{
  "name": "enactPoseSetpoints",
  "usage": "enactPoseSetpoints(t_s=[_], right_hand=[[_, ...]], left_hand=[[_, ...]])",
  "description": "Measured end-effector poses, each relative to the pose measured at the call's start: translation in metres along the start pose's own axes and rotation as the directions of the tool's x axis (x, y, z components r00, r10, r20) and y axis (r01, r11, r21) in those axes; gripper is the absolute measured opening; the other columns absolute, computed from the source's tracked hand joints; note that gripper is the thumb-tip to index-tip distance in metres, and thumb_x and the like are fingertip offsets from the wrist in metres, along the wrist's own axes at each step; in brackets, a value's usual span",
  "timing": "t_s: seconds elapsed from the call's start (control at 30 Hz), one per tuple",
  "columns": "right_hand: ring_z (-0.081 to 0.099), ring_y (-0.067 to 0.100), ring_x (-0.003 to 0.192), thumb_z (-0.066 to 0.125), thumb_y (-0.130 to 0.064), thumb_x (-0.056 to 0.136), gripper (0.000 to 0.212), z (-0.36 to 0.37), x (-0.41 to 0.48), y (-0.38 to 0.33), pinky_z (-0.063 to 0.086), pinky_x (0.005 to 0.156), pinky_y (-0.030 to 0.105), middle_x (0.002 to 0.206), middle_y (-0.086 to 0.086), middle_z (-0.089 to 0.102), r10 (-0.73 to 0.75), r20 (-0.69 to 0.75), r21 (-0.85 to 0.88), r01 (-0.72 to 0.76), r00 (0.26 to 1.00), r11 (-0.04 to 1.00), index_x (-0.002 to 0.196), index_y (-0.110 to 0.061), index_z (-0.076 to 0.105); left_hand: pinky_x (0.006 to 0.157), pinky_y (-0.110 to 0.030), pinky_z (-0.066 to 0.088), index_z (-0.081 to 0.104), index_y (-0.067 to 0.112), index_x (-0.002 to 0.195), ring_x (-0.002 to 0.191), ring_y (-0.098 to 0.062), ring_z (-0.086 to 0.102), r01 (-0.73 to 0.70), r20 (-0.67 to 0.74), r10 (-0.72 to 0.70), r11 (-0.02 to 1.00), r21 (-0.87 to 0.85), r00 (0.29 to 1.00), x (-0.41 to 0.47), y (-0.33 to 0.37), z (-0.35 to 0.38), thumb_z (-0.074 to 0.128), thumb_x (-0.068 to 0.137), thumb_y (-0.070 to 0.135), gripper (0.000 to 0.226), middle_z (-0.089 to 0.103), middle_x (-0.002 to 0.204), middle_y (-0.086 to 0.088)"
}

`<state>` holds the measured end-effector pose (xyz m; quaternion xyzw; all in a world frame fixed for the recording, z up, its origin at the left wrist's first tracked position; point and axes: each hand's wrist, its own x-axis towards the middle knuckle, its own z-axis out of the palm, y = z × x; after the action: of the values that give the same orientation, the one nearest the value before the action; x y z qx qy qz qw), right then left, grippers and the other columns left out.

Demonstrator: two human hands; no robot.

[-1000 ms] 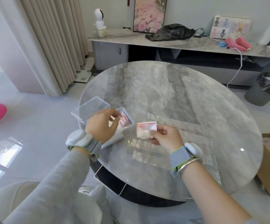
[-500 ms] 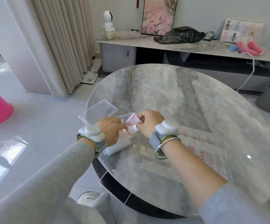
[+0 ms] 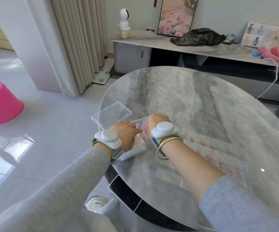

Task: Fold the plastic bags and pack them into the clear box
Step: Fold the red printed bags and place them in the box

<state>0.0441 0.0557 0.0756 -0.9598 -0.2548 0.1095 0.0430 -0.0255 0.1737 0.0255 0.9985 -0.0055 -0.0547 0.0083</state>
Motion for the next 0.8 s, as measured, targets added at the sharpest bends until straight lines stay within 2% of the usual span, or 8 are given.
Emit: enactPoseSetpoints(t_s=[0.17,0.27,0.4,0.47,0.53,0.67,0.8], right_hand=[[0.061,0.029,0.107,0.047,-0.012,0.094,0.023,0.009,-0.002,-0.012,0.039,0.071,0.026,0.115,0.010,0.064,-0.118,-0.009,-0.154,0.116,0.993,0.981,0.108,-0.009,0.066],[0.059,0.030,0.110,0.046,-0.013,0.095,0.024,0.011,0.003,-0.017,0.040,0.073,0.029,0.118,0.011,0.062,-0.113,-0.010,-0.160,0.110,0.993,0.981,0.110,-0.006,0.064],[0.046,0.028,0.123,0.044,-0.016,0.096,0.030,0.020,0.010,-0.011,0.043,0.087,0.032,0.129,0.010,0.049,-0.082,-0.041,-0.178,0.073,0.996,0.981,0.121,-0.009,0.059],[0.041,0.025,0.125,0.043,-0.016,0.096,0.031,0.024,0.011,-0.008,0.042,0.090,0.032,0.130,0.007,0.049,-0.090,-0.025,-0.222,0.082,0.996,0.972,0.122,-0.013,0.058],[0.042,0.024,0.124,0.045,-0.021,0.095,0.028,0.025,0.011,-0.006,0.041,0.087,0.031,0.127,0.004,0.054,-0.102,-0.029,-0.223,0.093,0.994,0.970,0.119,-0.016,0.059],[0.048,0.027,0.117,0.053,-0.035,0.091,0.031,0.021,0.009,0.001,0.040,0.078,0.031,0.115,0.005,0.063,-0.097,-0.098,-0.119,0.085,0.990,0.989,0.116,-0.018,0.057],[0.050,0.027,0.114,0.048,-0.037,0.096,0.028,0.020,0.009,0.004,0.038,0.076,0.031,0.111,0.004,0.066,-0.115,-0.126,-0.140,0.097,0.985,0.985,0.110,-0.019,0.063]], left_hand=[[0.096,-0.029,0.037,0.052,0.032,0.136,0.121,-0.022,0.047,-0.011,-0.030,0.009,0.997,-0.073,1.000,-0.006,-0.001,-0.004,0.044,0.092,0.014,0.048,0.053,0.131,0.004],[0.091,-0.031,0.038,0.053,0.031,0.135,0.121,-0.023,0.047,-0.006,-0.038,0.003,0.997,-0.077,0.999,-0.009,0.001,-0.006,0.044,0.093,0.015,0.046,0.052,0.130,0.001],[0.089,-0.030,0.041,0.055,0.031,0.132,0.122,-0.022,0.047,0.002,-0.090,-0.016,0.989,-0.147,0.996,-0.012,-0.004,-0.014,0.043,0.094,0.017,0.041,0.054,0.129,0.003],[0.091,-0.031,0.041,0.057,0.030,0.127,0.119,-0.020,0.048,0.012,-0.139,-0.037,0.984,-0.176,0.990,-0.016,-0.009,-0.020,0.045,0.094,0.023,0.036,0.056,0.124,0.005],[0.091,-0.032,0.043,0.059,0.029,0.121,0.114,-0.019,0.051,0.019,-0.170,-0.054,0.980,-0.198,0.984,-0.020,-0.015,-0.024,0.049,0.091,0.026,0.032,0.058,0.117,0.006],[0.079,-0.027,0.041,0.061,0.027,0.102,0.101,-0.015,0.054,0.059,-0.159,-0.103,0.963,-0.263,0.982,-0.026,-0.019,-0.029,0.056,0.078,0.020,0.026,0.059,0.102,0.010],[0.078,-0.025,0.037,0.058,0.030,0.090,0.094,-0.013,0.055,0.076,-0.098,-0.101,0.969,-0.235,0.990,-0.028,-0.020,-0.027,0.059,0.072,0.024,0.019,0.060,0.096,0.013]])
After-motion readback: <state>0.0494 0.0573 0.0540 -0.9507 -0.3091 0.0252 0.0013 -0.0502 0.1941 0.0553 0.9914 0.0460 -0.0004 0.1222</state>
